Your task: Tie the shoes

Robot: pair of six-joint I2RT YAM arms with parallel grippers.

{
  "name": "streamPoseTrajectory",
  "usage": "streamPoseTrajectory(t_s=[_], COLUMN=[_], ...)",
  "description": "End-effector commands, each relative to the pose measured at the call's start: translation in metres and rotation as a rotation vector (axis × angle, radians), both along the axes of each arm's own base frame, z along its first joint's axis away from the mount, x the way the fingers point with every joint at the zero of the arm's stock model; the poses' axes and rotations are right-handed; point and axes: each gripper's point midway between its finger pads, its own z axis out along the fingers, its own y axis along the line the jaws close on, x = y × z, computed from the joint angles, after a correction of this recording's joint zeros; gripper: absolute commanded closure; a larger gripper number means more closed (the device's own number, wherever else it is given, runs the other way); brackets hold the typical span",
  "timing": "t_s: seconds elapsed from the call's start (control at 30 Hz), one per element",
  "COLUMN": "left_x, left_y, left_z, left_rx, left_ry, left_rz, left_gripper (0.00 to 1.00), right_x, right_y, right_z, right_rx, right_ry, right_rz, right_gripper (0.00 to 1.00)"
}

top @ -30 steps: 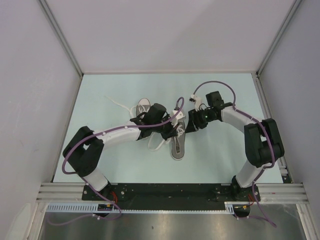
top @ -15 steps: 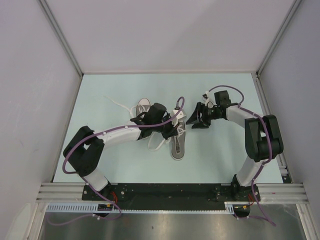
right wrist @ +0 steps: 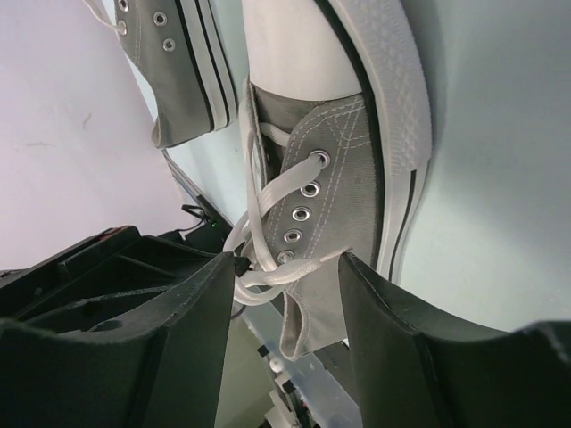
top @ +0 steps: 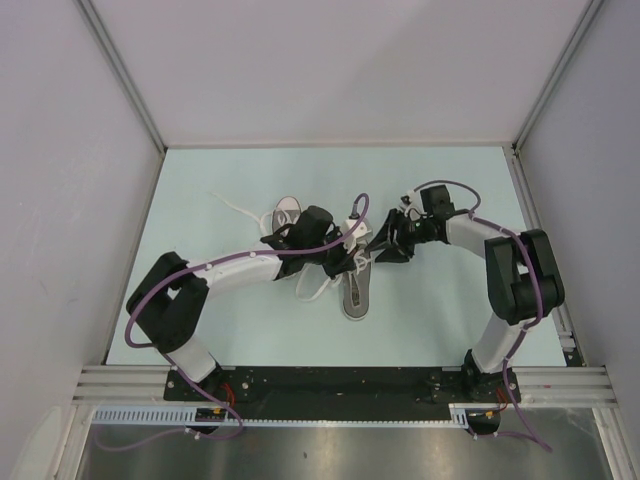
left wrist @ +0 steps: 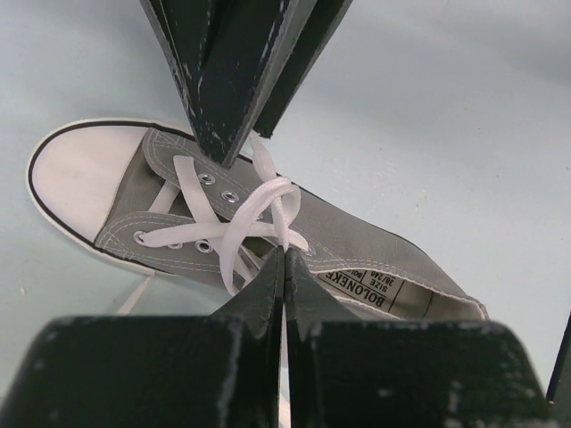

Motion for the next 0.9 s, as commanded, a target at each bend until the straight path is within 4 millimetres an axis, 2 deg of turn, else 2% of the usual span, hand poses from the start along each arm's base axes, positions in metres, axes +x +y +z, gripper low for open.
streamPoseTrajectory(t_s=[0.0,0.1,0.2,0.27,0.3,0.37,0.43,0.47,0.53,0.57,0.67,0.73,0.77,0.8,0.87], left_x=[0.008,0.009,0.009,0.007,0.007,0.006,0.006,0.004,0.002,-0.002,-0.009,-0.003,0.0,0.009,0.019], left_y=[-0.012,-0.012,-0.012,-0.012,-0.012,-0.012,-0.014,-0.012,-0.011,-0.007,0.008,0.024,0.031,0.04,0.047], left_z=[0.021,0.02,0.02,0.021,0.02,0.021,0.024,0.024,0.037,0.039,0.067,0.075,0.086,0.09,0.095], left_rx=[-0.049,-0.047,-0.047,-0.05,-0.048,-0.051,-0.055,-0.048,-0.065,-0.06,-0.128,-0.174,-0.198,-0.211,-0.23], left_ry=[-0.06,-0.06,-0.061,-0.061,-0.058,-0.058,-0.064,-0.055,-0.057,-0.043,-0.03,0.012,0.001,0.012,0.016], left_rz=[-0.018,-0.017,-0.019,-0.025,-0.026,-0.028,-0.035,-0.036,-0.042,-0.046,-0.049,0.0,0.017,0.061,0.105], left_gripper=[1.0,1.0,1.0,1.0,1.0,1.0,0.88,0.7,0.6,0.54,0.47,0.46,0.45,0.45,0.43], right_x=[-0.002,-0.002,-0.002,0.001,0.002,0.006,0.01,0.014,0.021,0.027,0.033,0.039,0.039,0.042,0.041], right_y=[0.011,0.014,0.014,0.013,0.014,0.016,0.016,0.017,0.017,0.017,0.02,0.022,0.025,0.027,0.033], right_z=[-0.004,-0.004,-0.006,-0.004,-0.003,0.001,0.007,0.012,0.019,0.029,0.047,0.058,0.062,0.073,0.084], right_rx=[0.006,0.015,0.01,0.006,0.012,0.029,0.036,0.036,0.028,0.028,0.024,0.009,0.007,0.012,0.014], right_ry=[0.017,0.02,0.018,0.003,-0.01,-0.035,-0.078,-0.117,-0.19,-0.248,-0.362,-0.452,-0.48,-0.525,-0.597], right_rz=[0.01,0.013,0.014,0.008,0.01,0.012,0.017,0.016,0.016,0.014,0.045,0.078,0.097,0.108,0.151], right_gripper=[0.46,0.51,0.61,0.73,0.85,1.0,1.0,1.0,1.0,1.0,1.0,1.0,1.0,1.0,1.0])
